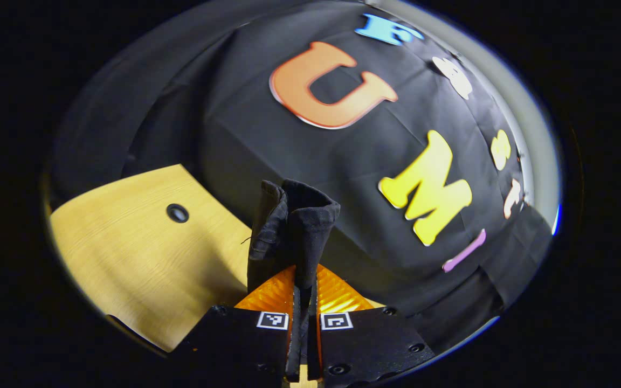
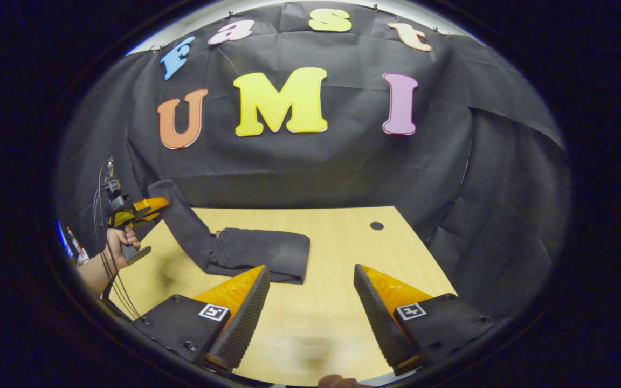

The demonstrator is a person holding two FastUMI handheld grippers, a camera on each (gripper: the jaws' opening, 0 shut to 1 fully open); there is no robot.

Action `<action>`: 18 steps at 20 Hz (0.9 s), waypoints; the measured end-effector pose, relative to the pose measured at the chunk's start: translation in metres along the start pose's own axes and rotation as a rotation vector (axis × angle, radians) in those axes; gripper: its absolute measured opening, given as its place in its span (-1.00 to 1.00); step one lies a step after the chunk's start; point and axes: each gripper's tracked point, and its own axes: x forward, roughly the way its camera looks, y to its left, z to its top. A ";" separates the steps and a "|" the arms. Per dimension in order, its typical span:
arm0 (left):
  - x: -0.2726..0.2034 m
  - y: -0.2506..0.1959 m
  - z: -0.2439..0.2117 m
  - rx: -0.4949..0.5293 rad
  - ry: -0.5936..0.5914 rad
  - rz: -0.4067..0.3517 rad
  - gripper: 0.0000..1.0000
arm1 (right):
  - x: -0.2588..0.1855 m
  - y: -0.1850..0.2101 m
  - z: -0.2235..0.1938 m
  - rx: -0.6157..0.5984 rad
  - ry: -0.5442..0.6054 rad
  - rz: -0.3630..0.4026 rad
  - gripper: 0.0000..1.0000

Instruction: Grasp the waist and the cuffs of the jeans and fold them to make the two legs overlap; first hold the waist and fold one-third of the jeans toward the cuffs, then hold the cuffs and fold the remaining one-third in the same direction to finish folding.

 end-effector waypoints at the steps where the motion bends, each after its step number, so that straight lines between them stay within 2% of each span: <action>1: 0.010 -0.017 -0.005 0.054 0.010 -0.008 -0.84 | -0.005 -0.011 -0.003 0.009 -0.003 -0.010 0.93; 6: 0.052 -0.093 -0.067 0.372 0.069 -0.016 -0.84 | -0.023 -0.055 -0.020 0.066 -0.003 -0.067 0.93; 9: 0.069 -0.121 -0.131 0.599 0.095 -0.007 -0.84 | -0.027 -0.077 -0.035 0.096 0.016 -0.093 0.89; 10: 0.076 -0.125 -0.152 0.668 0.110 -0.010 -0.84 | -0.028 -0.084 -0.039 0.101 0.024 -0.103 0.93; 13: 0.094 -0.113 -0.211 0.862 0.158 -0.003 -0.82 | -0.033 -0.105 -0.054 0.113 0.056 -0.131 0.89; 14: 0.098 -0.108 -0.229 0.914 0.174 -0.003 -0.80 | -0.033 -0.111 -0.058 0.114 0.066 -0.139 0.93; 18: 0.117 -0.074 -0.271 1.065 0.246 0.013 -0.76 | -0.031 -0.125 -0.072 0.105 0.111 -0.155 0.89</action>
